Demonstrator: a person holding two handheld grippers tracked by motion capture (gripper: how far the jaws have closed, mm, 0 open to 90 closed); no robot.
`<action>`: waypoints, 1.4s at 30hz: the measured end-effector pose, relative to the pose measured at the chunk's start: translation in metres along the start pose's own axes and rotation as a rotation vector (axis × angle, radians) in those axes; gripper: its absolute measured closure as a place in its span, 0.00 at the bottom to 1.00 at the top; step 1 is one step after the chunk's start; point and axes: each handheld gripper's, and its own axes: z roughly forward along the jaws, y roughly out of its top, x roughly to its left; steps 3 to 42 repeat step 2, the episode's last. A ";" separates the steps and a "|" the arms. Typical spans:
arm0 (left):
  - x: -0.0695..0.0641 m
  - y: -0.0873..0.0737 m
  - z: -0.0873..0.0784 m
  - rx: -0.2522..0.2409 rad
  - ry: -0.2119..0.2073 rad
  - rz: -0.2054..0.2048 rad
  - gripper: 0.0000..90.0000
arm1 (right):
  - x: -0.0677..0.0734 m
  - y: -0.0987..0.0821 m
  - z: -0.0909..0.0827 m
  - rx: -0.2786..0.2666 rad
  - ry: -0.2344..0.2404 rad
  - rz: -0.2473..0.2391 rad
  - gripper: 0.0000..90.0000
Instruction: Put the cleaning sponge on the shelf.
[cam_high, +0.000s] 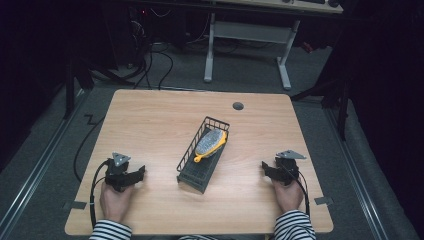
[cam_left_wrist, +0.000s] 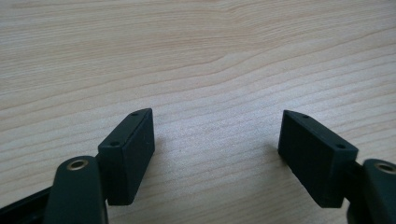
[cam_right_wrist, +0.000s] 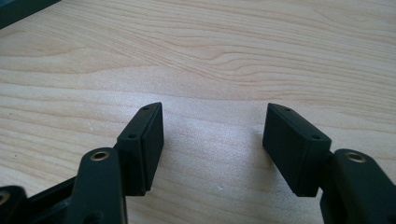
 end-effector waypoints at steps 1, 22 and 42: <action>0.000 0.000 0.000 0.000 0.000 0.000 0.29 | 0.000 0.000 0.000 0.000 0.000 0.000 0.43; 0.000 0.000 0.000 0.001 0.006 -0.004 0.29 | 0.000 0.000 0.000 0.000 0.001 0.001 0.42; 0.000 0.000 0.000 0.001 0.006 -0.004 0.29 | 0.000 0.000 0.000 0.000 0.001 0.001 0.42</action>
